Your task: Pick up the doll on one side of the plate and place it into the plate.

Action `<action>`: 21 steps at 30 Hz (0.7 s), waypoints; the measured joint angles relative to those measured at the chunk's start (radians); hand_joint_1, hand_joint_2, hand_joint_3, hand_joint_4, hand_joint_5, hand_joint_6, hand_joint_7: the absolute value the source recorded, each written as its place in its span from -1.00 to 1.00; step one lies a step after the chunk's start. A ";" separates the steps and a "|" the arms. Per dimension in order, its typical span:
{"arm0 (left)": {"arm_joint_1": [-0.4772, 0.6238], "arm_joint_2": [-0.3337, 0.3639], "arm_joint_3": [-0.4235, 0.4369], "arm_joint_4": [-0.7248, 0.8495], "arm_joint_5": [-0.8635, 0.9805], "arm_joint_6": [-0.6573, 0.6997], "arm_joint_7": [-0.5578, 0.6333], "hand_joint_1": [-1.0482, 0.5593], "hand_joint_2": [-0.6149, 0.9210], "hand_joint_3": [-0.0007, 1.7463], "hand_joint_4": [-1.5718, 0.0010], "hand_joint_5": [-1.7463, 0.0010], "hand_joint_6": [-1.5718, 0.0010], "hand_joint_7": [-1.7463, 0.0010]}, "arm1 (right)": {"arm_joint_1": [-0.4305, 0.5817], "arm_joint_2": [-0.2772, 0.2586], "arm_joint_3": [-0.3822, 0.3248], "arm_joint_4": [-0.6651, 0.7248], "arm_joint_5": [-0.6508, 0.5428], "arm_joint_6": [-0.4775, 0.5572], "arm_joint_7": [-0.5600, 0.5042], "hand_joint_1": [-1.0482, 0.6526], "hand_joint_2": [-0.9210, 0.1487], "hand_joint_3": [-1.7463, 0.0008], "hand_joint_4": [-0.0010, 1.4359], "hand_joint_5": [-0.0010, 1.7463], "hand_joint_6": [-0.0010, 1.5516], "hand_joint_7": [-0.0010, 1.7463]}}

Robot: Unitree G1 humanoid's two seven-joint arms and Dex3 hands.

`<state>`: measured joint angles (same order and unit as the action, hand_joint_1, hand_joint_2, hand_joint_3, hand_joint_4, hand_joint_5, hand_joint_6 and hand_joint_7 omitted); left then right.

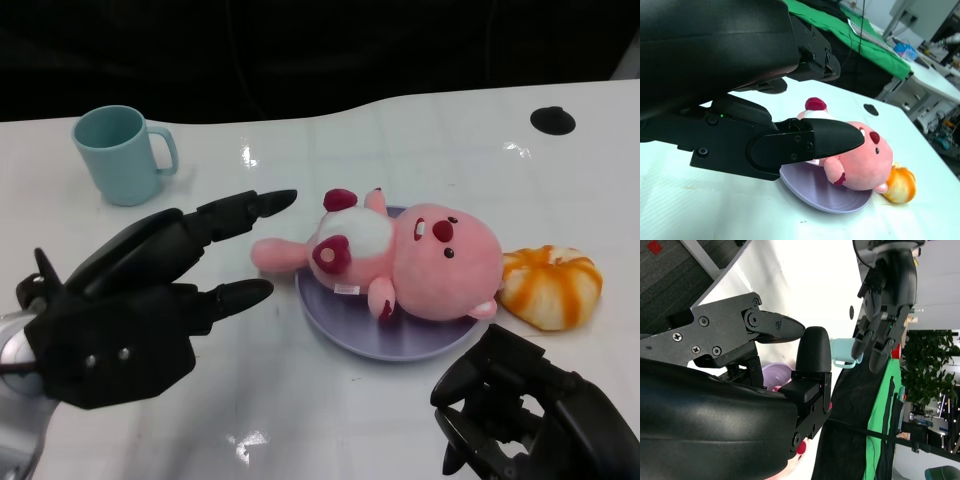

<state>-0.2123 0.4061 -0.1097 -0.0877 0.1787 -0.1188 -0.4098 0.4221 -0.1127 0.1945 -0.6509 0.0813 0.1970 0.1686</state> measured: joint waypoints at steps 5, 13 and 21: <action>0.134 -0.096 0.073 -0.103 -0.200 0.057 0.019 -0.04 0.95 -0.80 0.44 -0.31 -0.01 0.68 | 0.000 0.000 0.000 0.000 0.000 0.002 -0.001 -0.21 -0.96 0.39 -0.12 0.93 -0.32 0.79; 0.291 -0.162 0.147 -0.324 -0.470 0.390 0.054 0.14 0.48 0.26 0.13 -0.58 0.17 -0.32 | 0.002 0.000 0.001 -0.001 0.000 0.003 -0.003 -0.21 -0.97 0.40 -0.12 0.94 -0.32 0.80; 0.401 -0.180 0.191 -0.472 -0.553 0.593 0.126 0.28 0.58 0.38 0.07 -0.91 0.14 -0.62 | 0.003 -0.001 0.000 -0.003 -0.002 0.002 -0.004 -0.20 -0.96 0.39 -0.13 0.94 -0.32 0.78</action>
<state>0.1887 0.2264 0.0809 -0.5600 -0.3745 0.4744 -0.2838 0.4248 -0.1135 0.1945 -0.6538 0.0797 0.1994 0.1643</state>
